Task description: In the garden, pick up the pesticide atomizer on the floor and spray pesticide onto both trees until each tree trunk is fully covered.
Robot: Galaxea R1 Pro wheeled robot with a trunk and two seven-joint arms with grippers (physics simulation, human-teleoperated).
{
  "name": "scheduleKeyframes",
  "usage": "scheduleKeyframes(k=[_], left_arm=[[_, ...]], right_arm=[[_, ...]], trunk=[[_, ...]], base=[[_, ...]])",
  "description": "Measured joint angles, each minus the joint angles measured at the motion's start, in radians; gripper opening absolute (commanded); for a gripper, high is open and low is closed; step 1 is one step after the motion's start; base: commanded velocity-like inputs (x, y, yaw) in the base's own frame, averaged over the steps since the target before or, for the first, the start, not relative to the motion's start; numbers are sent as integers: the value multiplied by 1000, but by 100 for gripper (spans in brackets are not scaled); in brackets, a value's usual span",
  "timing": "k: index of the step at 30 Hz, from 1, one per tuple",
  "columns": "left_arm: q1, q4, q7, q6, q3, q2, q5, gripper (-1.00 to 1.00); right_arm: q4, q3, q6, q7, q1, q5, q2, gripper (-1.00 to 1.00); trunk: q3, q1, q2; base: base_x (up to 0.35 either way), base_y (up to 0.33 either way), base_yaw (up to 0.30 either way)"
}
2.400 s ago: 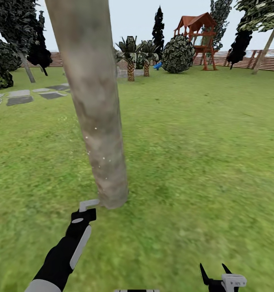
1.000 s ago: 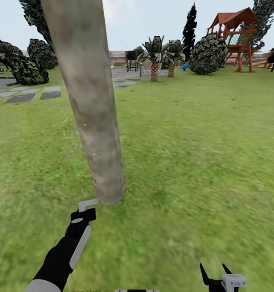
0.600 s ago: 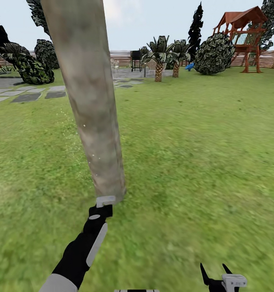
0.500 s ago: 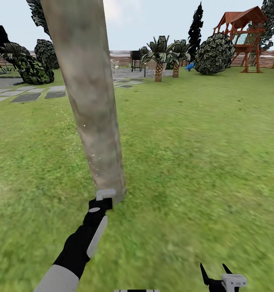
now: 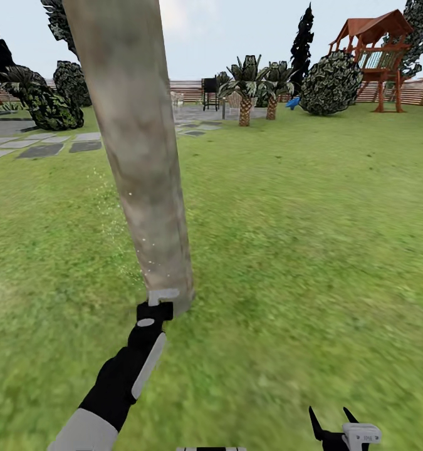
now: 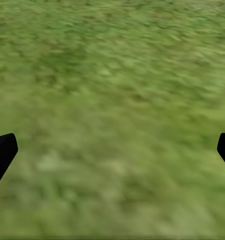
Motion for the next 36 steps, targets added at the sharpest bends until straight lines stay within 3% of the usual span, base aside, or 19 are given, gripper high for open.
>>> scheduleKeyframes(k=[3, 5, 8, 9, 11, 14, 16, 18, 20, 22, 25, 28, 29, 31, 33, 36], left_arm=[[1, 0, 2, 1, 118, 66, -2, -100], [3, -2, 1, 0, 163, 88, 2, -100], [8, -12, 32, -2, 169, 81, -30, -100], [8, -12, 39, -2, 155, 76, -33, -100], [8, -15, 46, -4, 18, 54, -29, -100], [8, -15, 47, 2, -16, 52, -34, -100], [7, 2, 49, 3, 11, 63, -40, -100], [7, 7, 46, 5, 107, 69, -44, -100], [1, 4, 44, 43, 174, 63, -42, -100], [-1, -10, 46, 96, 143, 47, -38, -100], [-6, -18, 49, 116, 78, 28, -40, -100], [-6, -42, 50, 121, 79, 20, -48, -100], [-6, -52, 51, 123, 103, 26, -53, -100], [-5, -58, 49, 127, 216, 40, -54, -100], [-5, -57, 49, 129, 248, 41, -48, -100], [3, -56, 50, 138, 256, 39, -47, -100]], right_arm=[[0, 0, 0, 0, 0, 0, 0, 100], [0, 0, 0, 0, 0, 0, 0, 100], [-1, 0, 0, 0, 0, -1, 0, 100], [-1, 0, 0, 0, 0, -1, 0, 100], [-1, 0, 0, 0, 0, -2, 0, 100], [-1, 0, 0, 0, 0, -1, 0, 100], [-1, 0, 0, 0, 0, -1, 0, 100], [-1, 0, 0, 0, 0, -1, 0, 100], [-1, 0, 0, 0, 0, -1, 0, 100], [-1, 0, 0, 0, 0, -1, 0, 100], [-1, 0, 0, 0, 0, -1, 0, 100], [-1, 0, 0, 0, 0, -1, 0, 100], [-1, 0, 0, 0, 0, -1, 0, 100], [-1, 0, 0, 0, 0, -1, 0, 100], [-1, 0, 0, 0, 0, -1, 0, 100], [-1, 0, 0, 0, 0, -1, 1, 100]], trunk=[[0, 0, 0], [0, 0, 0], [0, 0, 0], [0, 0, 0], [0, 0, 0], [0, 0, 0], [0, 0, 0], [0, 0, 0], [0, 0, 0], [0, 0, 0], [0, 0, 0], [0, 0, 0], [0, 0, 0], [0, 0, 0], [0, 0, 0], [0, 0, 0]], base=[[0, 0, 0], [0, 0, 0], [0, 0, 0], [0, 0, 0], [0, -92, 0], [0, -236, 0], [0, -268, 0], [0, -270, 0], [-130, -242, 0], [-210, -216, 0], [-61, -256, 0], [-85, -263, 0], [-178, -239, 0], [-104, -252, 0], [-27, -267, 15], [-4, -272, 212]])
